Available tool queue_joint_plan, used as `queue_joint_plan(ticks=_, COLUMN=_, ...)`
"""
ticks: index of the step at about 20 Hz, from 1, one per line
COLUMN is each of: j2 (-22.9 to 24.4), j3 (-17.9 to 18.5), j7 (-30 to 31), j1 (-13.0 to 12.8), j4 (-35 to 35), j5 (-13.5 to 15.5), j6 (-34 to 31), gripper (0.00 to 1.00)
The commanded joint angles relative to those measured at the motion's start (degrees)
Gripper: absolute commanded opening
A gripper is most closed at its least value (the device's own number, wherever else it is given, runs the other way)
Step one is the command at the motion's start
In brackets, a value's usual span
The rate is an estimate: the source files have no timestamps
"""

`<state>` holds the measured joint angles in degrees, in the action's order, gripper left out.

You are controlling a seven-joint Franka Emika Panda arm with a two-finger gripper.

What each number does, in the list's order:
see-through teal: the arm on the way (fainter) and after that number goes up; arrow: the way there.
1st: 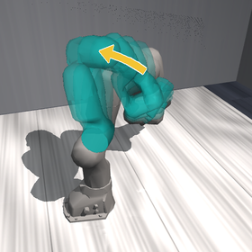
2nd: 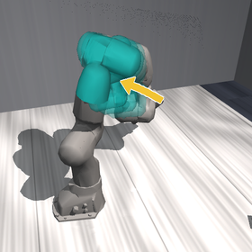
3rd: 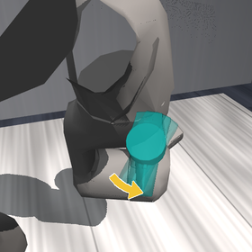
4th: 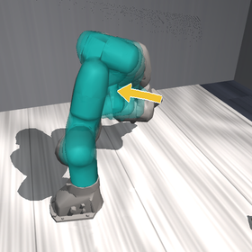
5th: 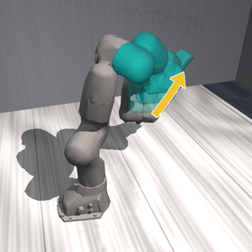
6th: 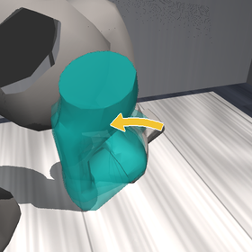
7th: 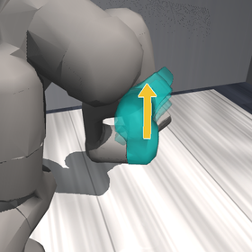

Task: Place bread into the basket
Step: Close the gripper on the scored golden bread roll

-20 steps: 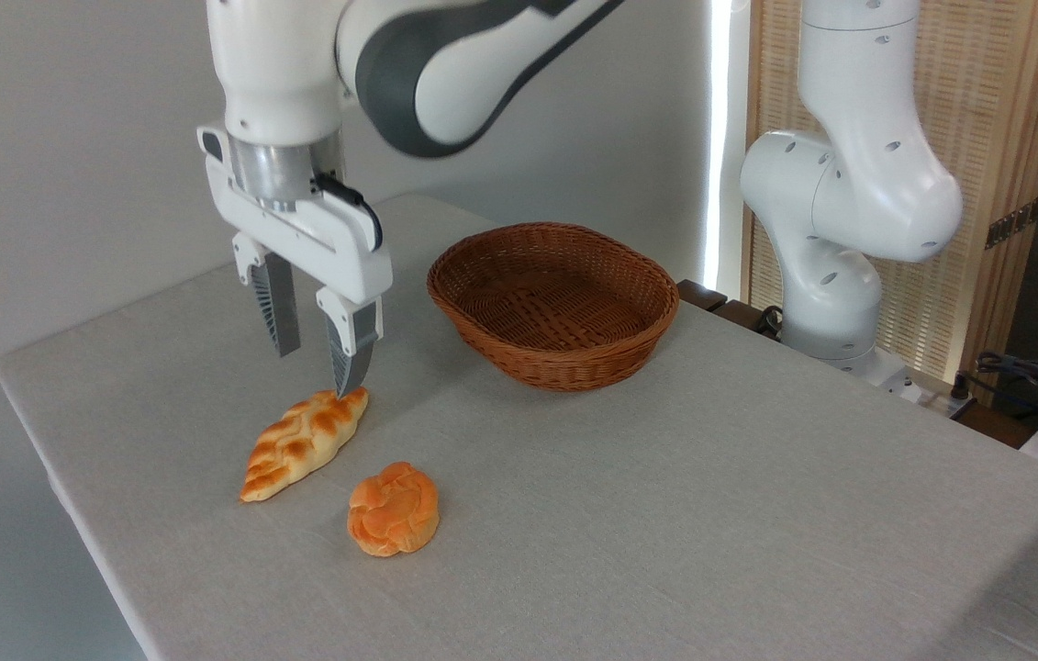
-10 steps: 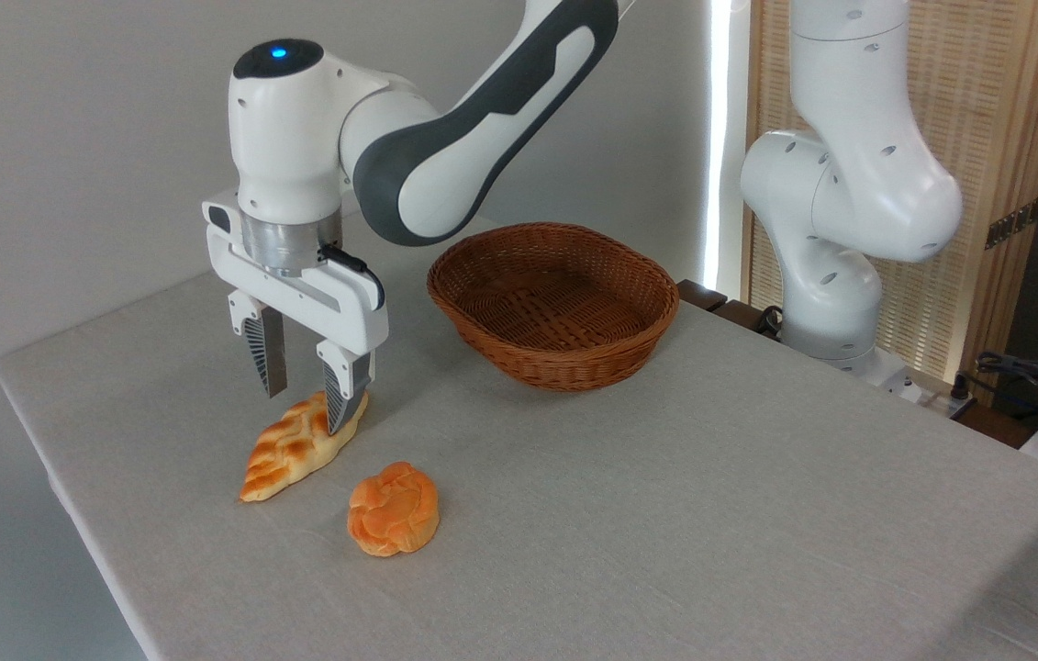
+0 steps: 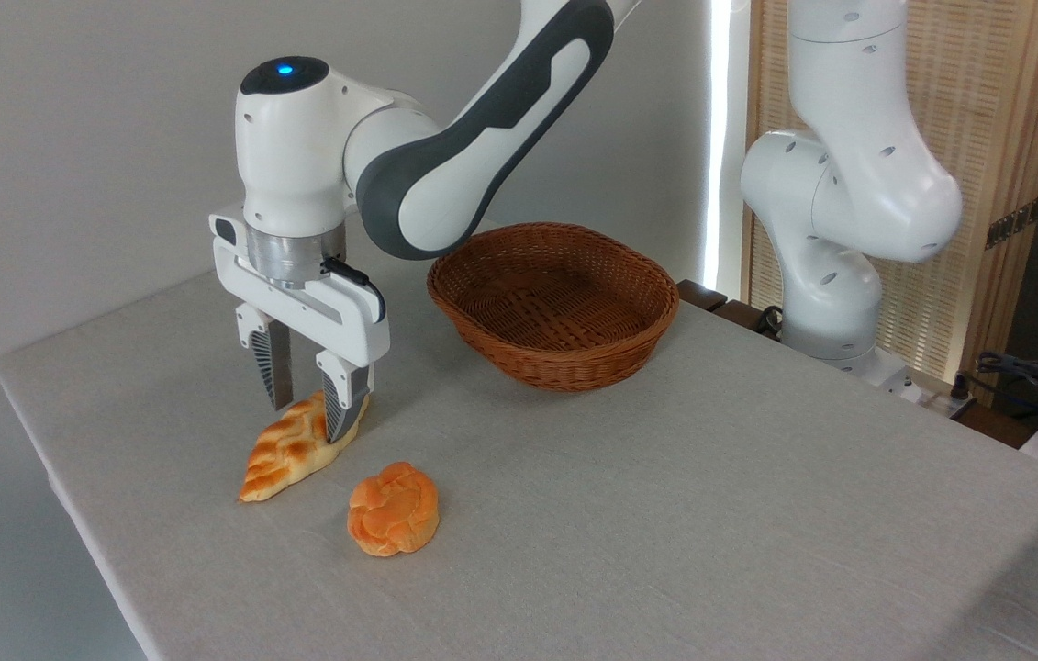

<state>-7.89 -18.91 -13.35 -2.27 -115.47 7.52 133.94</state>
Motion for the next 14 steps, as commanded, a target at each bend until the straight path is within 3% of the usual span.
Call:
queue_joint_plan(ticks=1, j2=-3.9, j3=0.0, j7=0.7, j1=-2.1, j4=-0.1, j5=-4.0, j6=1.9, gripper=0.18)
queue_joint_plan(ticks=4, j2=-3.7, j3=0.2, j7=0.3, j1=-2.3, j4=0.2, j5=-5.1, j6=1.5, gripper=0.15)
queue_joint_plan(ticks=6, j2=-3.5, j3=0.4, j7=0.2, j1=-2.2, j4=0.4, j5=-5.1, j6=1.5, gripper=0.03)
queue_joint_plan(ticks=14, j2=-1.9, j3=0.9, j7=-2.5, j1=-2.1, j4=2.6, j5=-5.1, j6=-3.5, gripper=0.02)
